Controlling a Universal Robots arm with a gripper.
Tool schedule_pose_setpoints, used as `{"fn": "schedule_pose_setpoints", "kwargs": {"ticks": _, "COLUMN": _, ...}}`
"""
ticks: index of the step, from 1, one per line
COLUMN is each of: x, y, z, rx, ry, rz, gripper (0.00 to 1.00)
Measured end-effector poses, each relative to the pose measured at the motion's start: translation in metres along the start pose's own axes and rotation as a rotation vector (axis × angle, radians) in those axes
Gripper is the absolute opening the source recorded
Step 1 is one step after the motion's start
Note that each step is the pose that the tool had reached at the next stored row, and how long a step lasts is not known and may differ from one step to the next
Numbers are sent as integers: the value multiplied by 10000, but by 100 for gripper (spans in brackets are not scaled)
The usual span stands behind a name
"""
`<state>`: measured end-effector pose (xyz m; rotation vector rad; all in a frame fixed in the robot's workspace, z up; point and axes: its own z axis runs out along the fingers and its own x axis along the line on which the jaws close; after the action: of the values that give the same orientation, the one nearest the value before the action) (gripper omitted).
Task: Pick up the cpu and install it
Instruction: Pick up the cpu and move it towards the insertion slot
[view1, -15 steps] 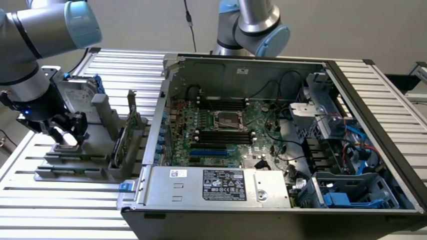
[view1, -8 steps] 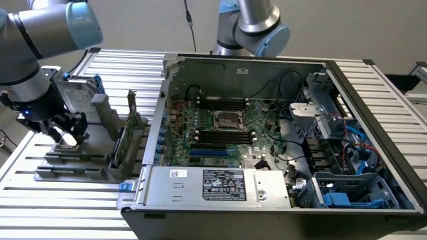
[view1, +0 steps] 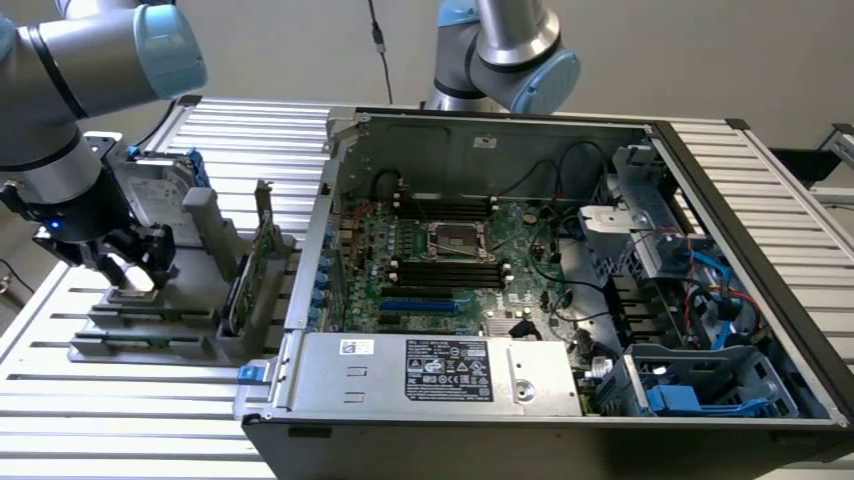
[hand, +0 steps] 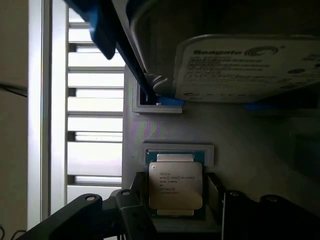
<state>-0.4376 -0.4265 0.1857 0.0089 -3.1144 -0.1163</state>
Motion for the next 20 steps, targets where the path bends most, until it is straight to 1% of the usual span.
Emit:
{"fn": "schedule_pose_setpoints", "kwargs": {"ticks": 11, "x": -1, "y": -1, "z": 10, "rx": 3, "ry": 9, "rz": -120, "gripper": 60}}
{"fn": "schedule_pose_setpoints", "kwargs": {"ticks": 13, "x": -1, "y": -1, "z": 10, "rx": 4, "ry": 10, "rz": -133, "gripper": 58}}
{"fn": "schedule_pose_setpoints", "kwargs": {"ticks": 14, "x": -1, "y": -1, "z": 10, "rx": 4, "ry": 10, "rz": -137, "gripper": 55}}
{"fn": "schedule_pose_setpoints", "kwargs": {"ticks": 20, "x": -1, "y": 0, "z": -4, "rx": 2, "ry": 14, "rz": -146, "gripper": 55}}
